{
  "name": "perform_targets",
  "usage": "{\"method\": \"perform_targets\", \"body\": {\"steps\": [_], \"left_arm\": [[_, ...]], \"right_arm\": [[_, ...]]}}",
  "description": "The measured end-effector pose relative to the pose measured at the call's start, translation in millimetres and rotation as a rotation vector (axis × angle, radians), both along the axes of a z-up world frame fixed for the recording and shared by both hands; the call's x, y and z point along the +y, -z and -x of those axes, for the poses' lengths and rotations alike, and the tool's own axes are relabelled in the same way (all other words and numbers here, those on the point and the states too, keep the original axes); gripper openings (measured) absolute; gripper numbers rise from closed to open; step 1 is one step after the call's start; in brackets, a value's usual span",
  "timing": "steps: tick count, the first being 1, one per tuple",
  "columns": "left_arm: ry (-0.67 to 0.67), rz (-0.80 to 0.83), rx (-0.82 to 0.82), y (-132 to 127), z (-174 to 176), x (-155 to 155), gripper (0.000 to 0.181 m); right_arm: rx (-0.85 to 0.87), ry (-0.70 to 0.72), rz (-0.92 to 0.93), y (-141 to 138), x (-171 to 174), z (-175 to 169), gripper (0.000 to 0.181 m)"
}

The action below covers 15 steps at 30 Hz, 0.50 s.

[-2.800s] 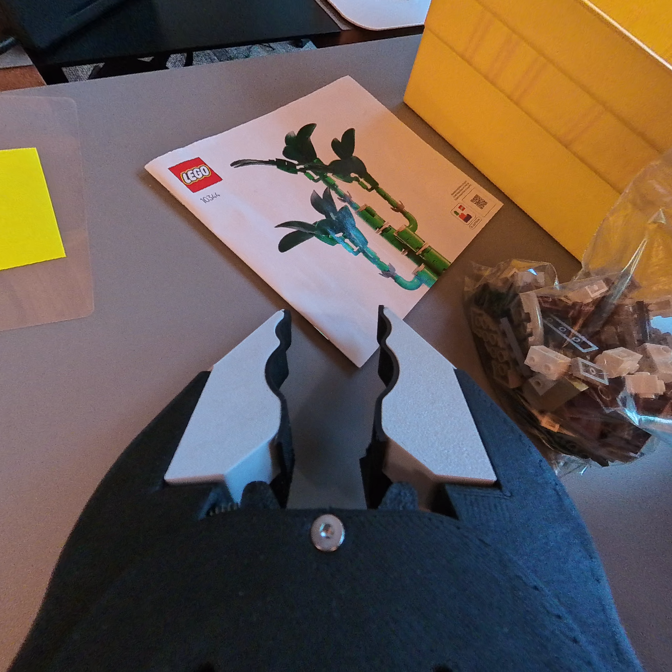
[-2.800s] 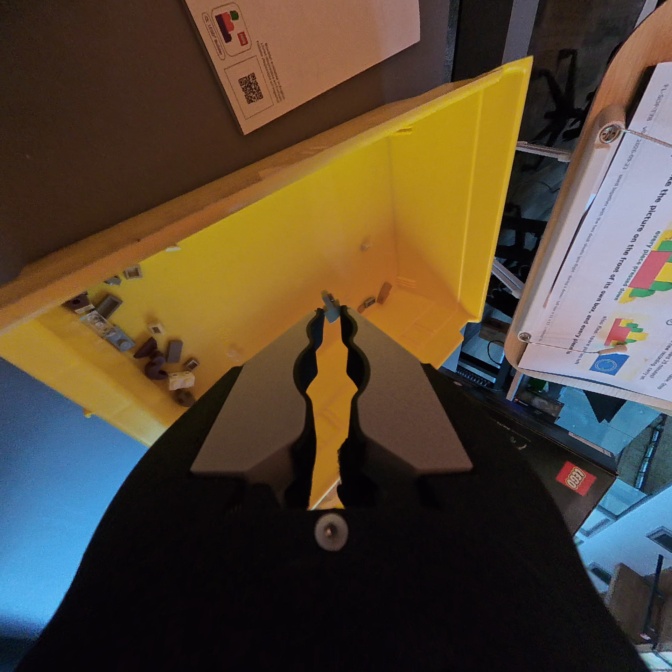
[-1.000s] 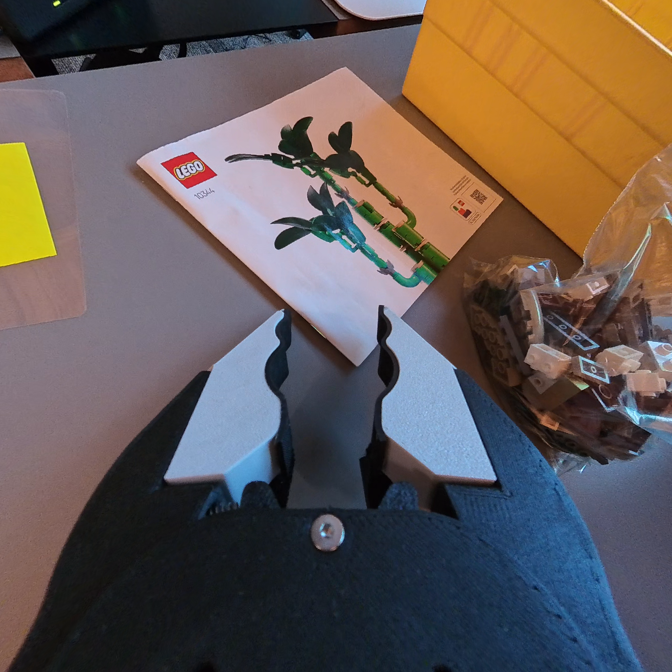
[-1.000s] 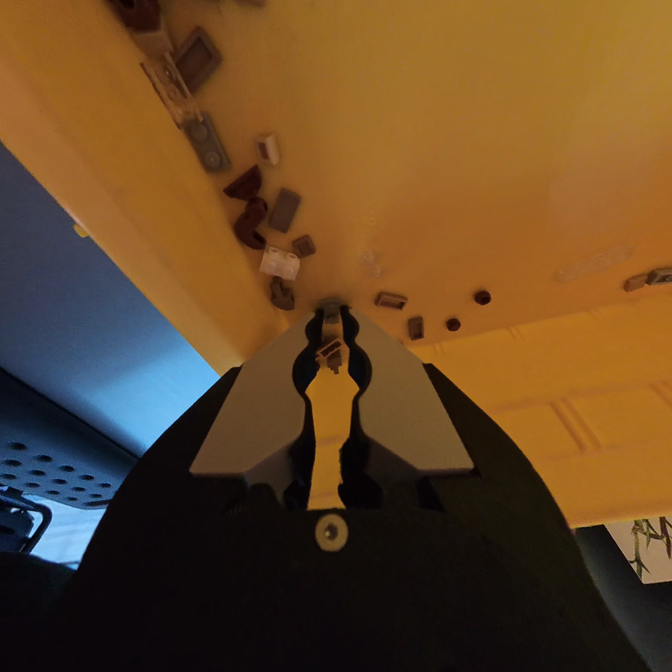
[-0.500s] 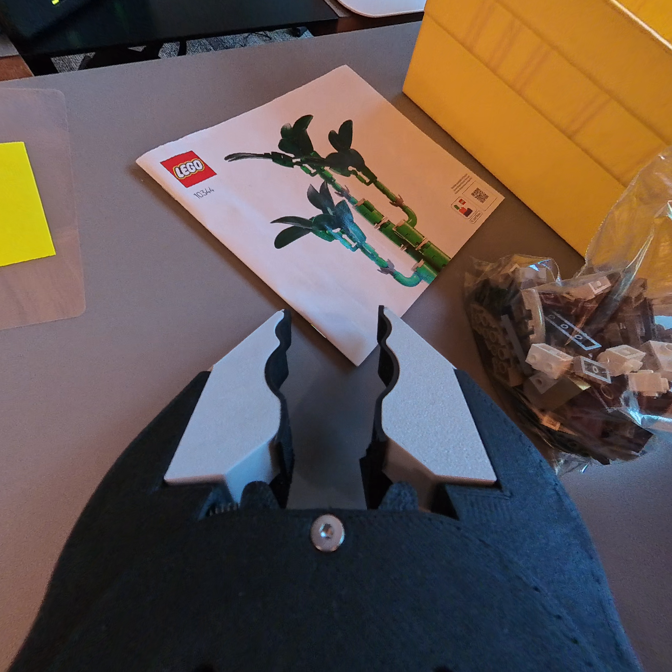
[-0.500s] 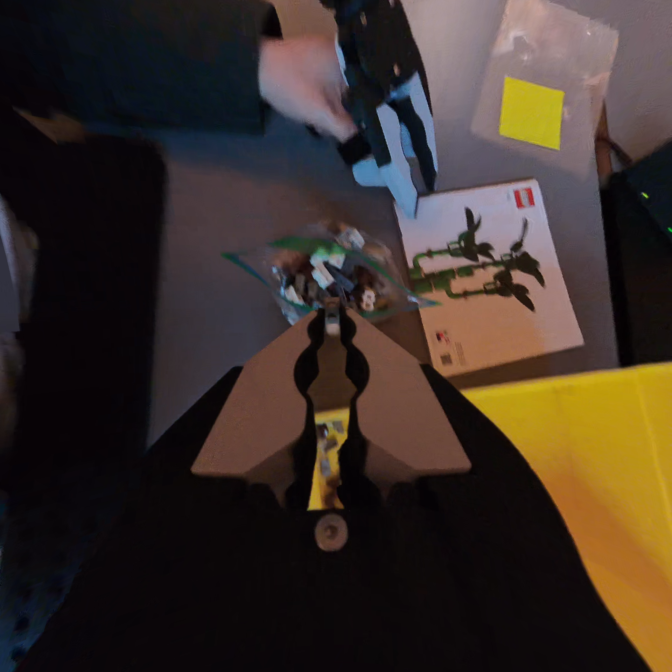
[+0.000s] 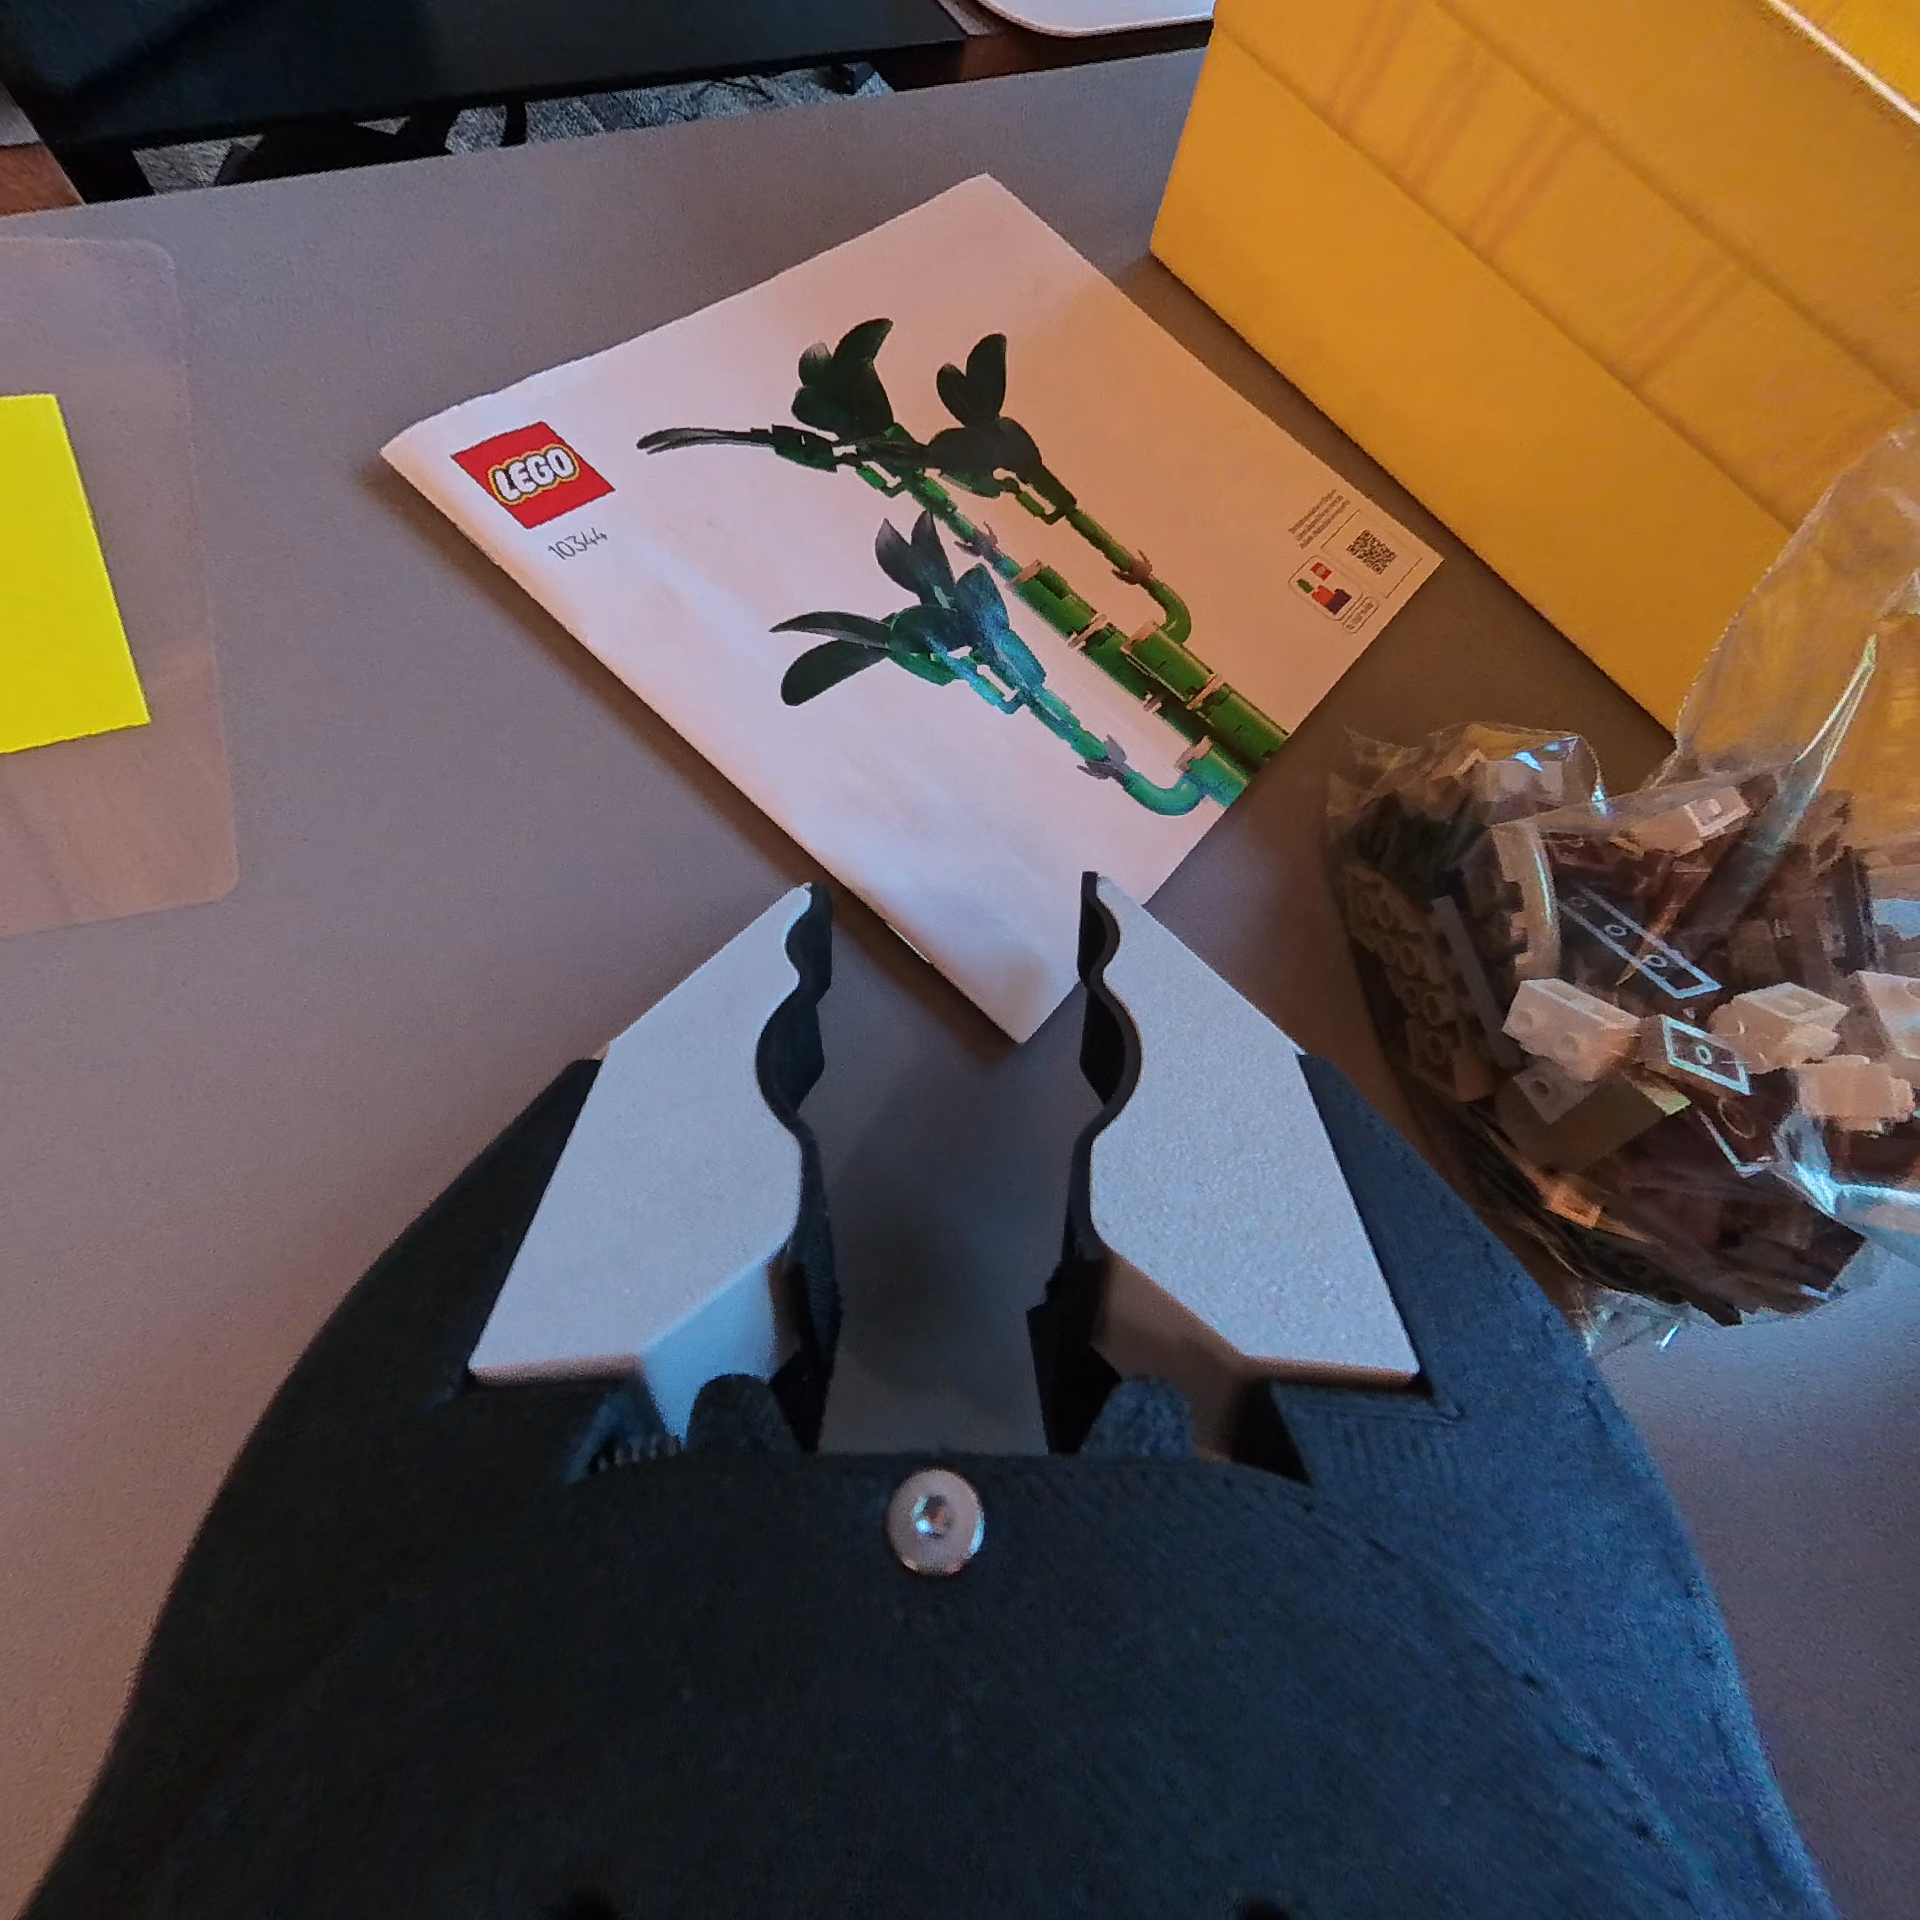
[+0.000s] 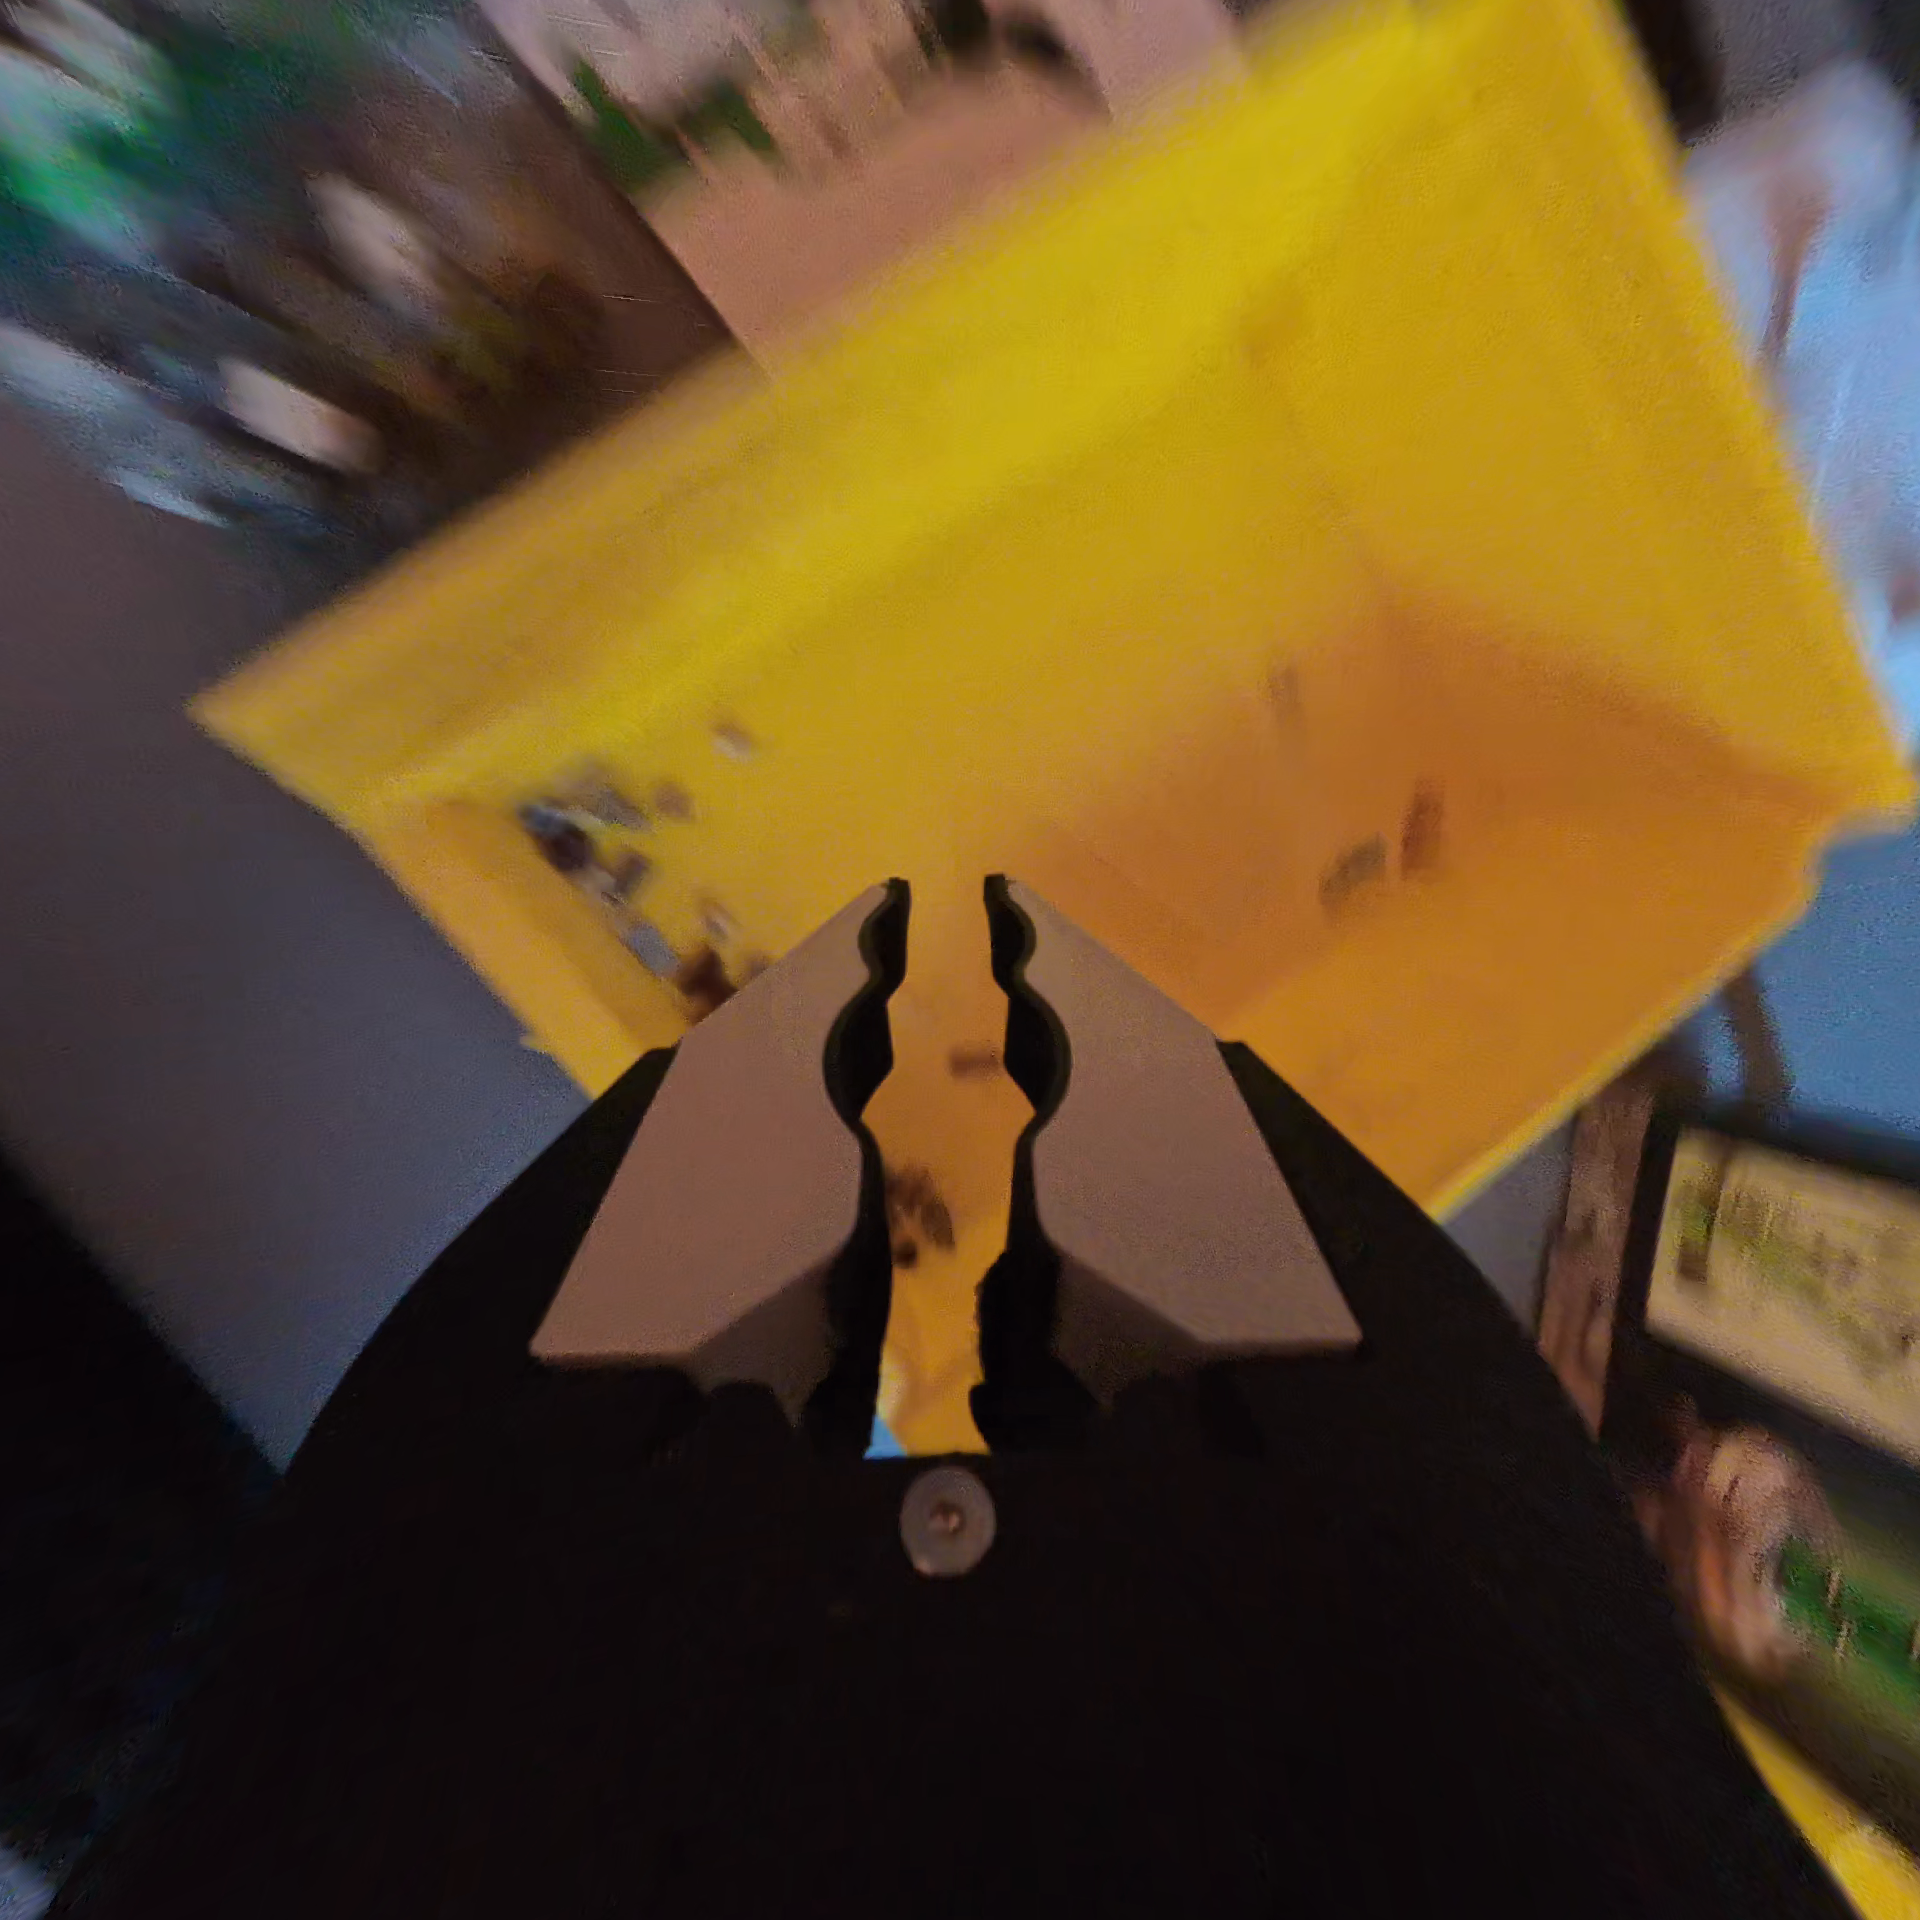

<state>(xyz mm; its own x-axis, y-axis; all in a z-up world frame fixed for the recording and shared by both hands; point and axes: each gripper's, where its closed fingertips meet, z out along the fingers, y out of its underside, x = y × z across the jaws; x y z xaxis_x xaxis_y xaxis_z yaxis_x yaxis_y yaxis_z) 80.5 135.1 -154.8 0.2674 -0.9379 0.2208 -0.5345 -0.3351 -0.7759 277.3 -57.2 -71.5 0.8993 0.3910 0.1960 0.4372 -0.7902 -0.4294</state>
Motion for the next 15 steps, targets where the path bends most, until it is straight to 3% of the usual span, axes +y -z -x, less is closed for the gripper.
{"method": "perform_targets", "body": {"steps": [3, 7, 15], "left_arm": [[0.001, -0.008, 0.006, 0.7, -0.1, -0.3, 0.046], [-0.003, -0.006, 0.002, 0.0, 0.2, 0.2, 0.046], [0.004, -0.015, 0.008, 0.6, -0.1, -0.7, 0.047]], "right_arm": [[0.054, 0.24, 0.245, 45.5, -24.1, -27.2, 0.015], [0.096, 0.455, 0.36, 72.2, -32.9, -31.0, 0.016], [0.067, 0.582, 0.375, 81.8, -41.1, -42.0, 0.019]]}}
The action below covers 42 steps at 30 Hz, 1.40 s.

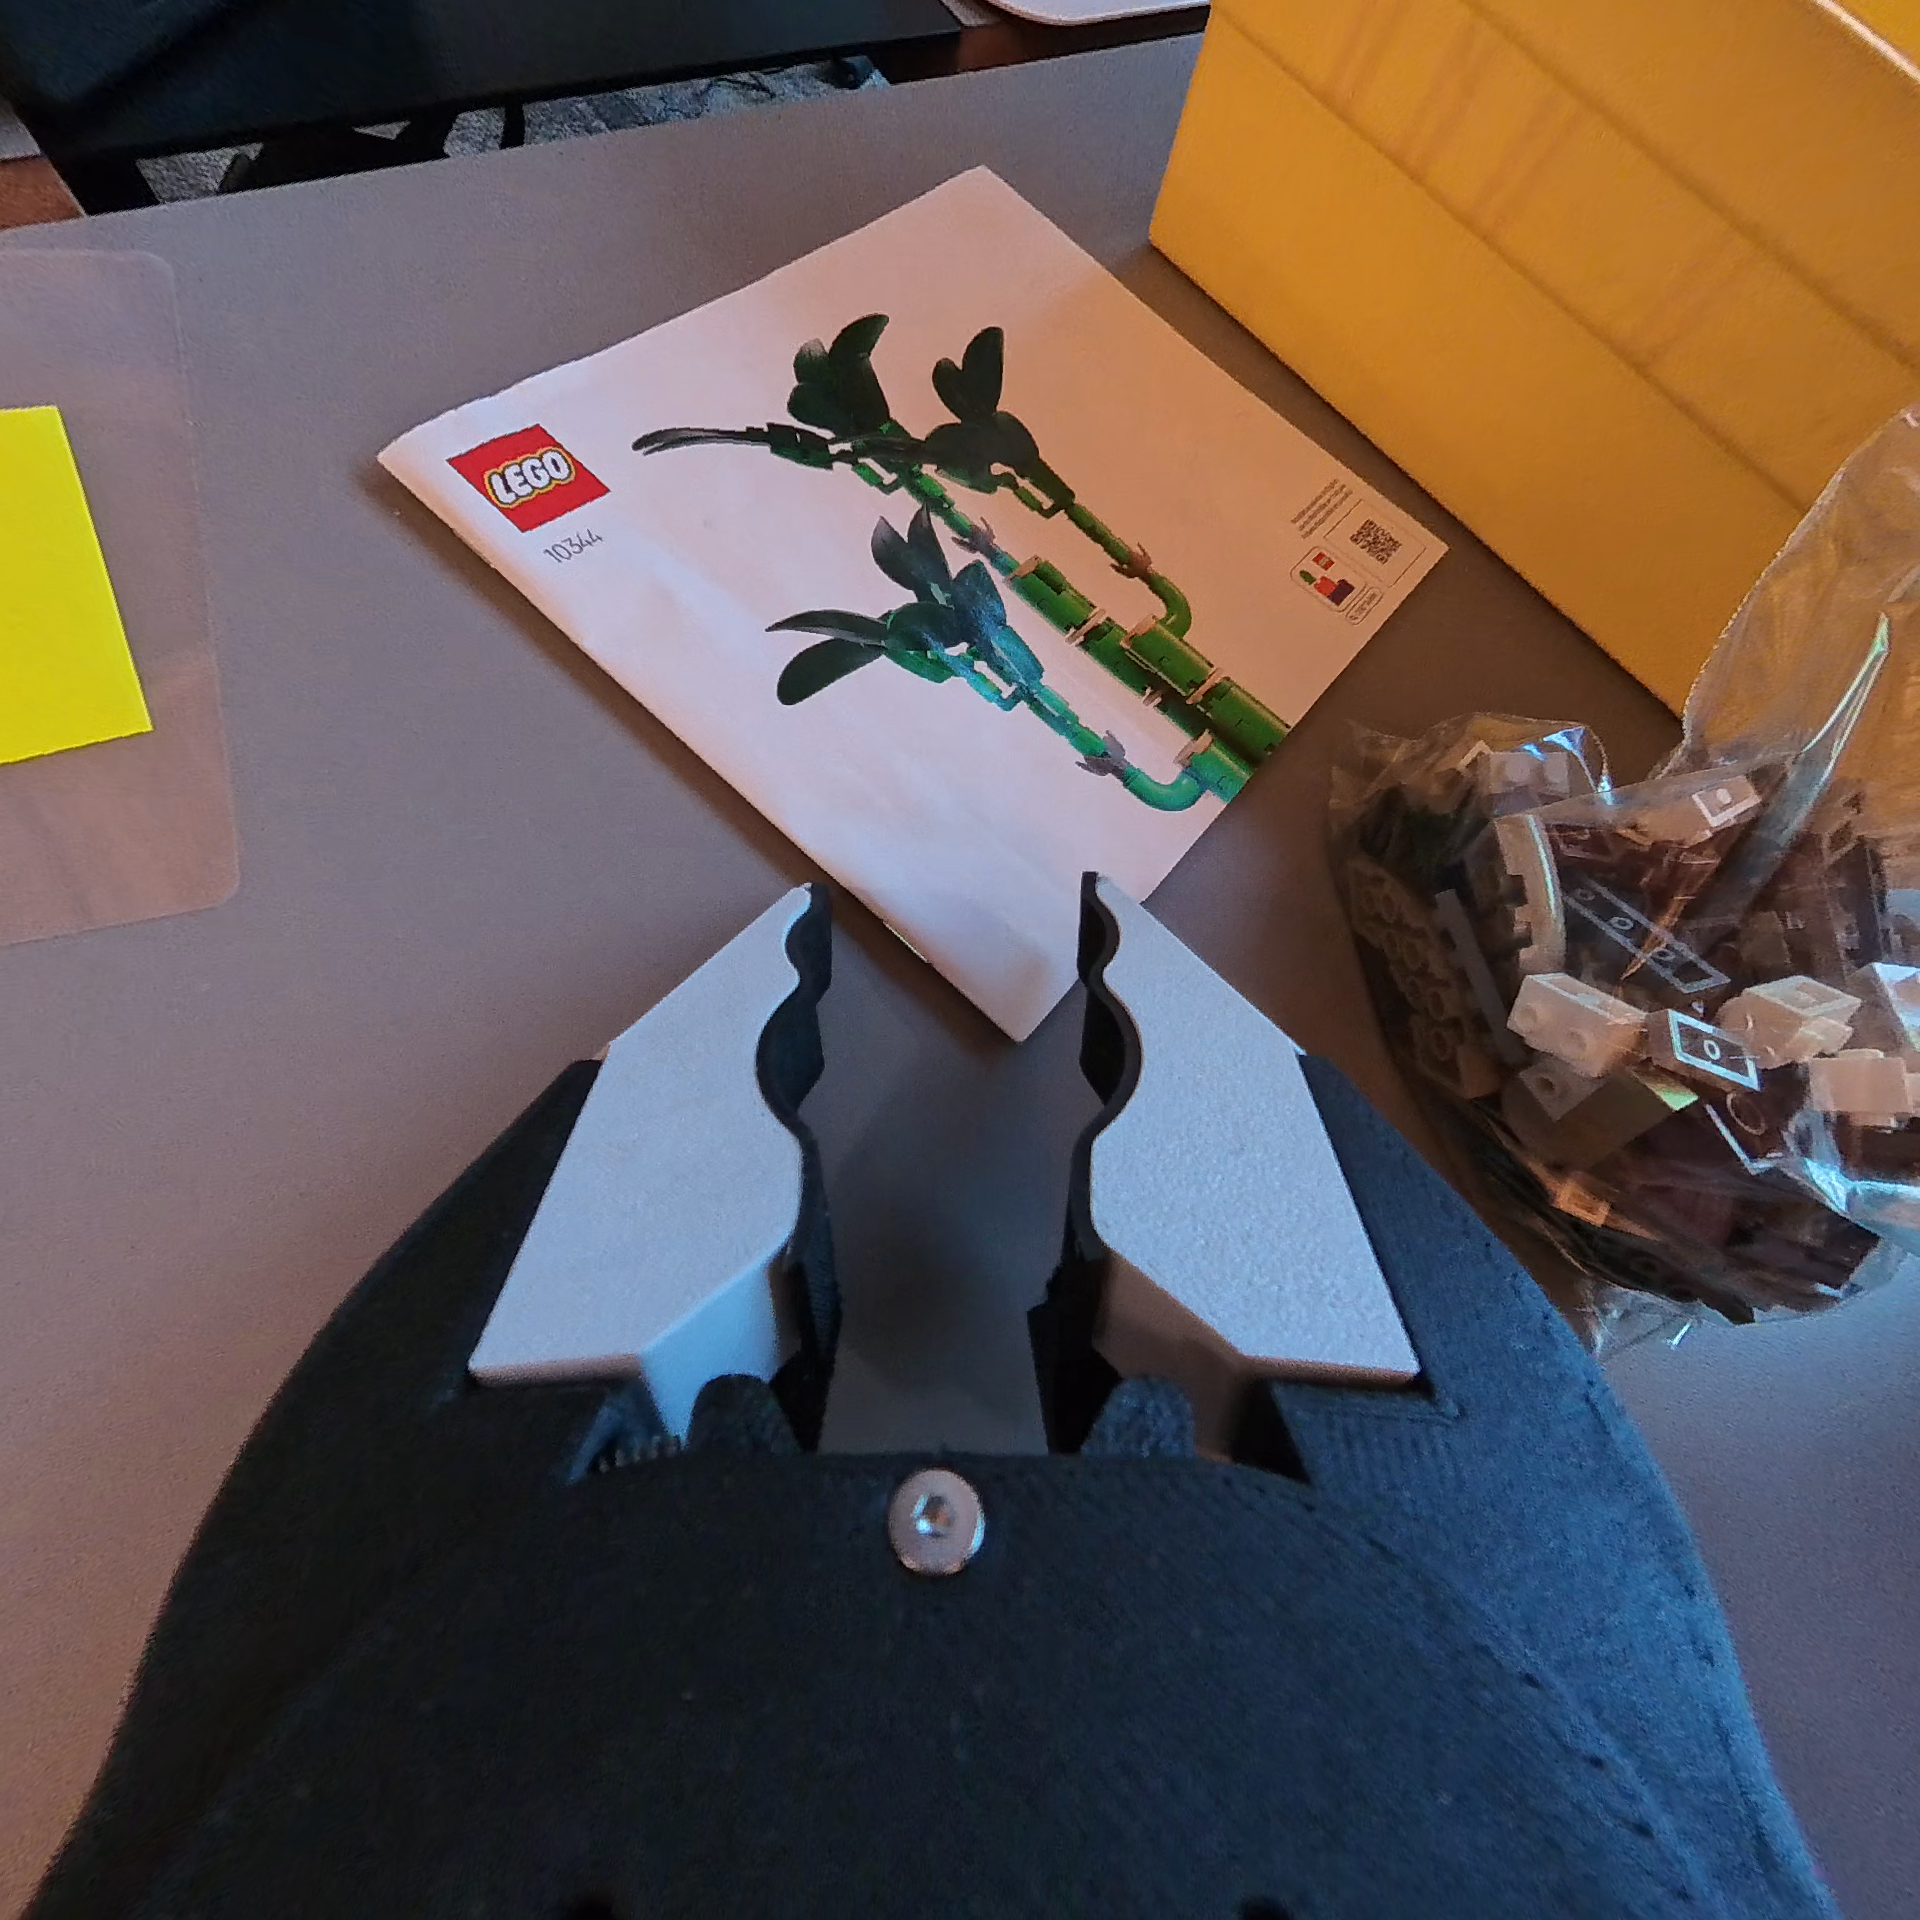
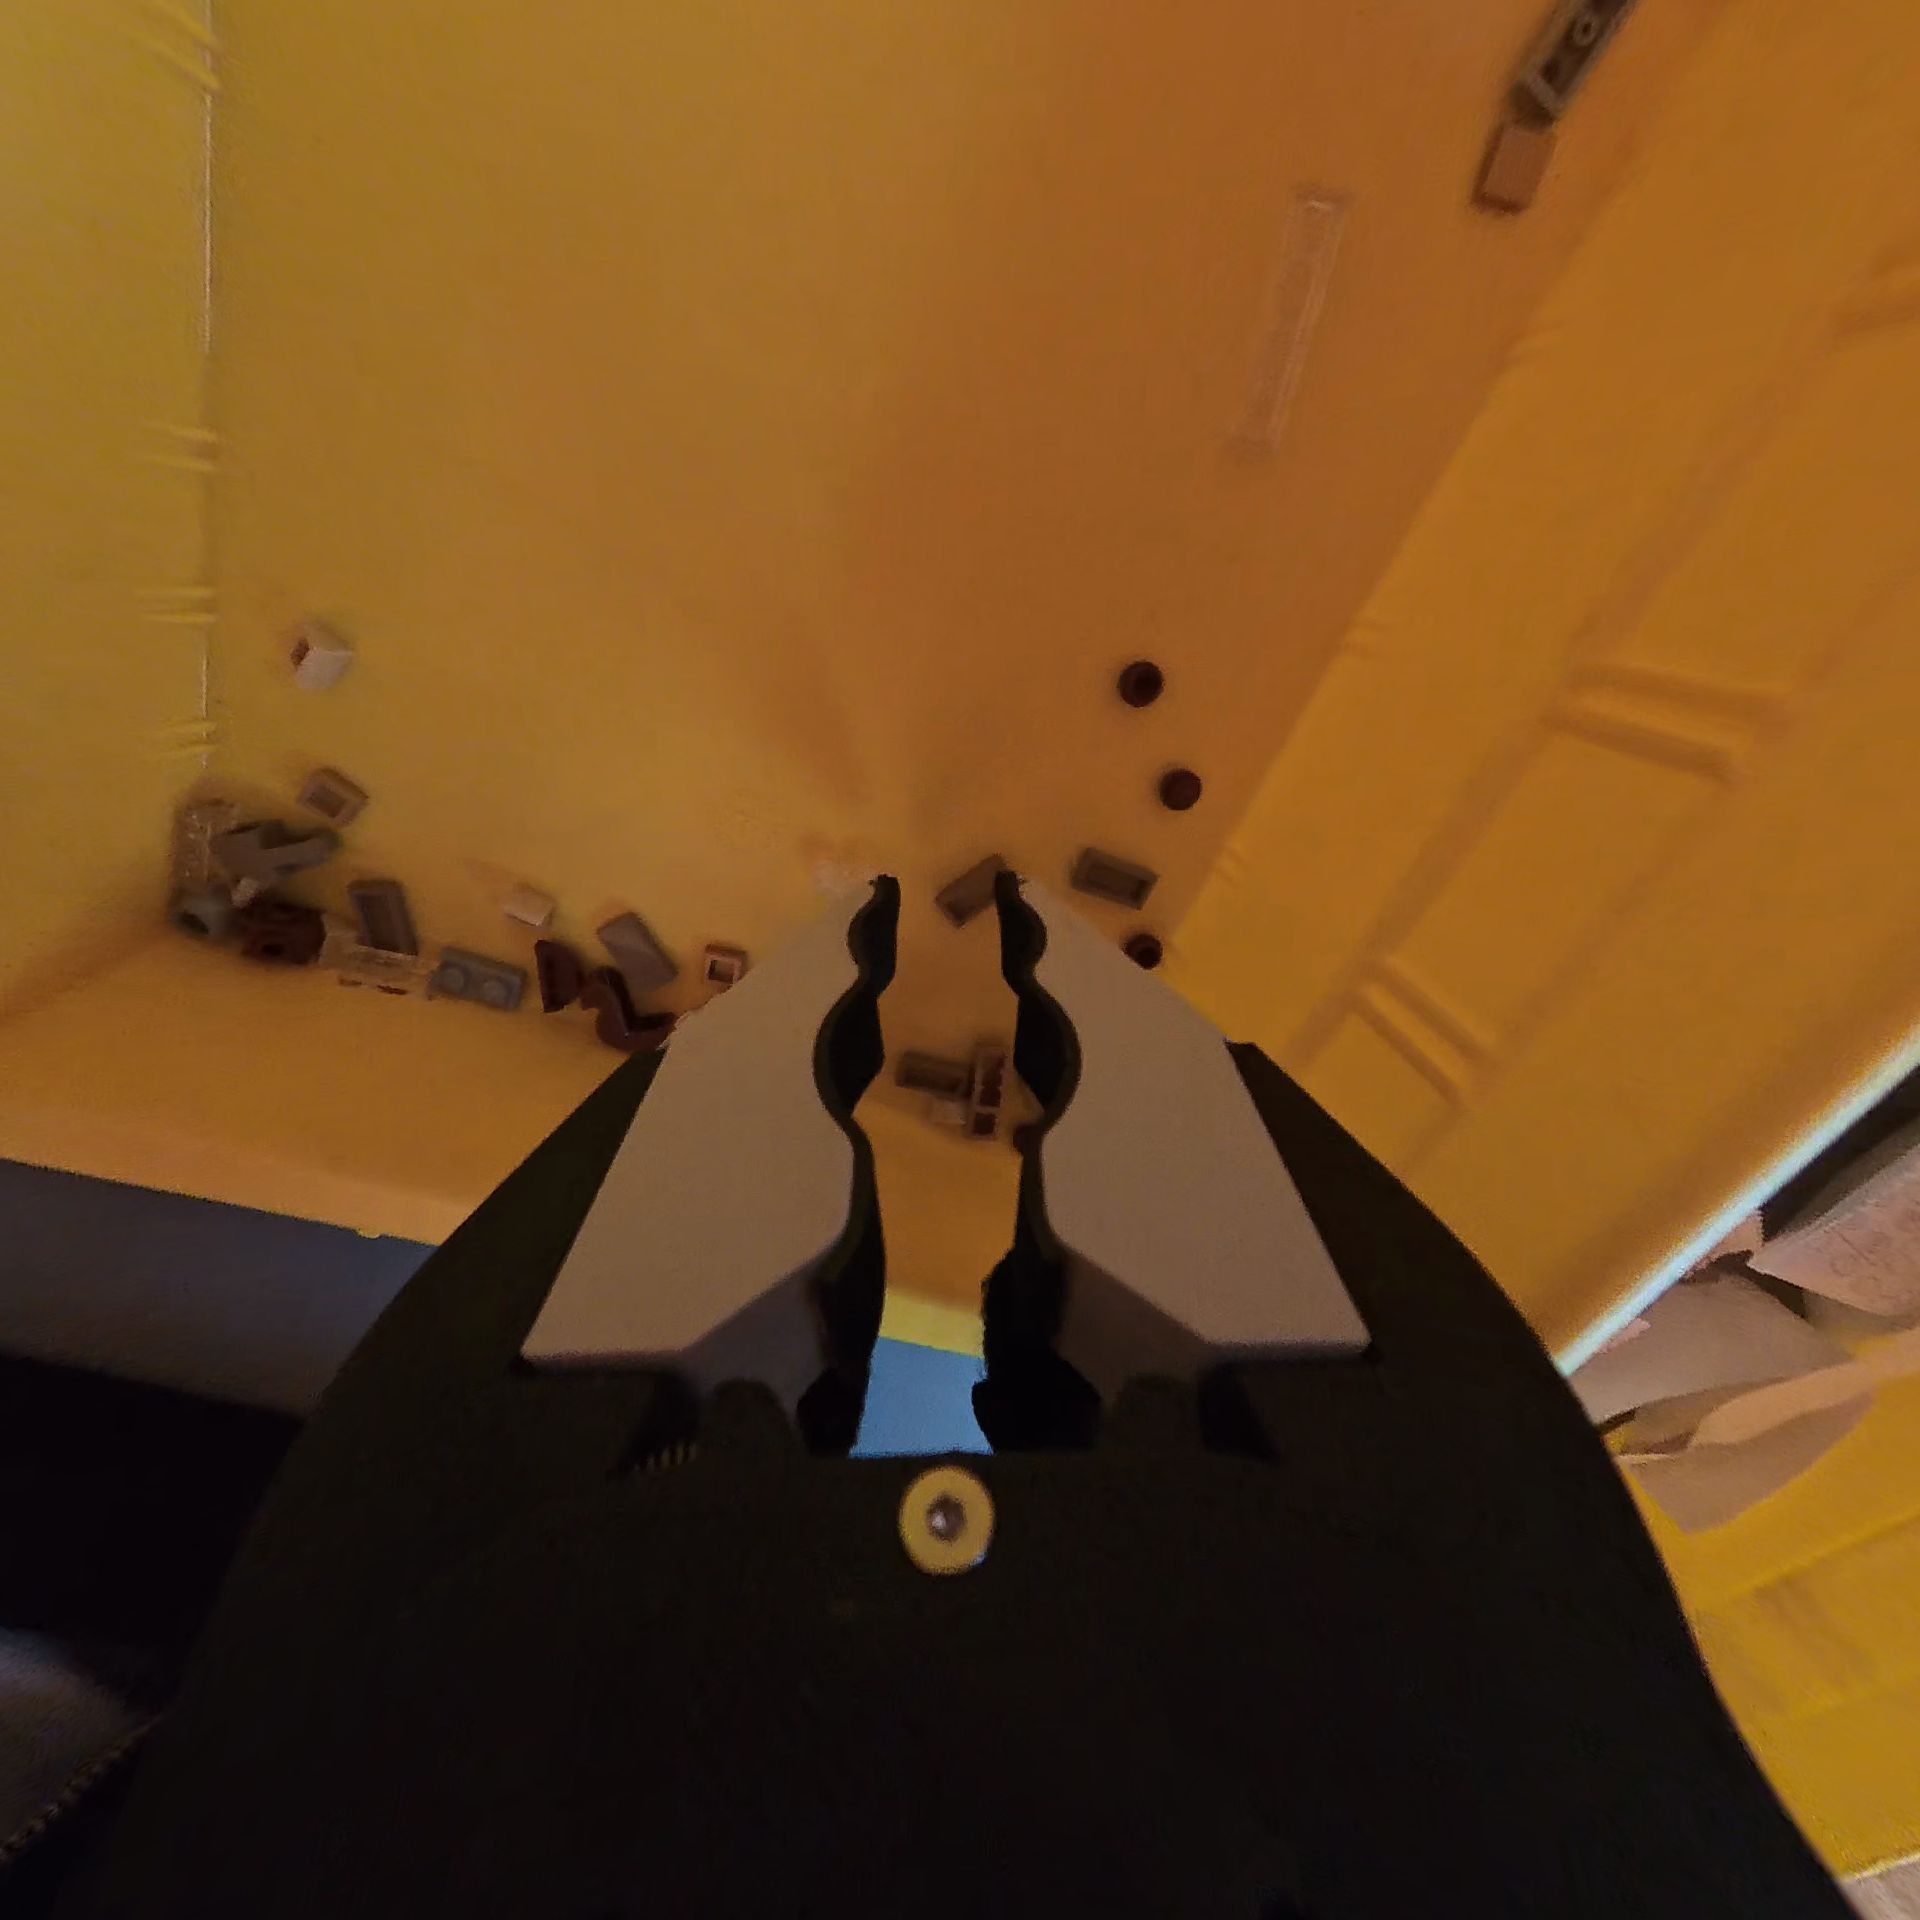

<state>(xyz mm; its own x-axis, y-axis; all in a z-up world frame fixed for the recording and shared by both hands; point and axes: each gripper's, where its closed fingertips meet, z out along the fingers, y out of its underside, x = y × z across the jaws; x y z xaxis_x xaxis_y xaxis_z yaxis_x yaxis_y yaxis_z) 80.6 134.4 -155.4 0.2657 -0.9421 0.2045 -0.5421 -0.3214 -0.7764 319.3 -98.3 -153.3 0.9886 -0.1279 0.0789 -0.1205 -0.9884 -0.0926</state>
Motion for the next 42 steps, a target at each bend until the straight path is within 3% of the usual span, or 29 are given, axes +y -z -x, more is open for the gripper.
{"method": "perform_targets", "body": {"steps": [6, 10, 16, 19, 22, 24, 26, 28, 33, 37, 39, 42], "left_arm": [[0.004, -0.022, 0.015, 1.3, -0.1, -0.7, 0.047], [0.003, -0.022, 0.015, 1.2, -0.1, -0.6, 0.046], [0.003, -0.025, 0.015, 1.1, -0.3, -0.8, 0.046], [0.004, -0.025, 0.016, 1.4, -0.3, -0.9, 0.046], [0.006, -0.029, 0.019, 1.7, -0.5, -1.2, 0.046], [0.007, -0.03, 0.019, 1.7, -0.6, -1.3, 0.046], [0.006, -0.03, 0.019, 1.7, -0.6, -1.3, 0.046], [0.006, -0.029, 0.018, 1.6, -0.6, -1.2, 0.046], [0.005, -0.023, 0.019, 2.0, -0.7, -0.9, 0.046], [0.005, -0.023, 0.018, 2.0, -0.6, -0.9, 0.046], [0.003, -0.02, 0.016, 1.7, -0.5, -0.7, 0.046], [0.002, -0.016, 0.015, 1.8, -0.5, -0.4, 0.046]], "right_arm": [[0.071, 0.035, 0.023, 10.2, -8.4, 0.5, 0.016], [0.113, 0.031, -0.016, 9.8, -6.9, -4.4, 0.0], [0.119, -0.014, -0.105, -0.7, 2.9, -2.4, 0.0], [0.105, -0.11, -0.176, -11.7, 21.2, 9.1, 0.011], [0.082, -0.349, -0.216, -12.1, 44.2, 32.7, 0.031], [0.05, -0.507, -0.216, -6.3, 55.8, 43.6, 0.033], [-0.03, -0.574, -0.212, -0.4, 67.3, 36.5, 0.032], [0.003, -0.643, -0.176, 7.6, 67.6, 41.2, 0.03], [0.143, -0.688, -0.203, 9.3, 71.2, 50.5, 0.018], [0.136, -0.648, -0.183, 8.4, 68.3, 40.7, 0.008], [0.081, -0.63, -0.23, -8.5, 69.1, 38.5, 0.008], [0.115, -0.608, -0.51, -79.9, 81.5, 75.1, 0.008]]}}
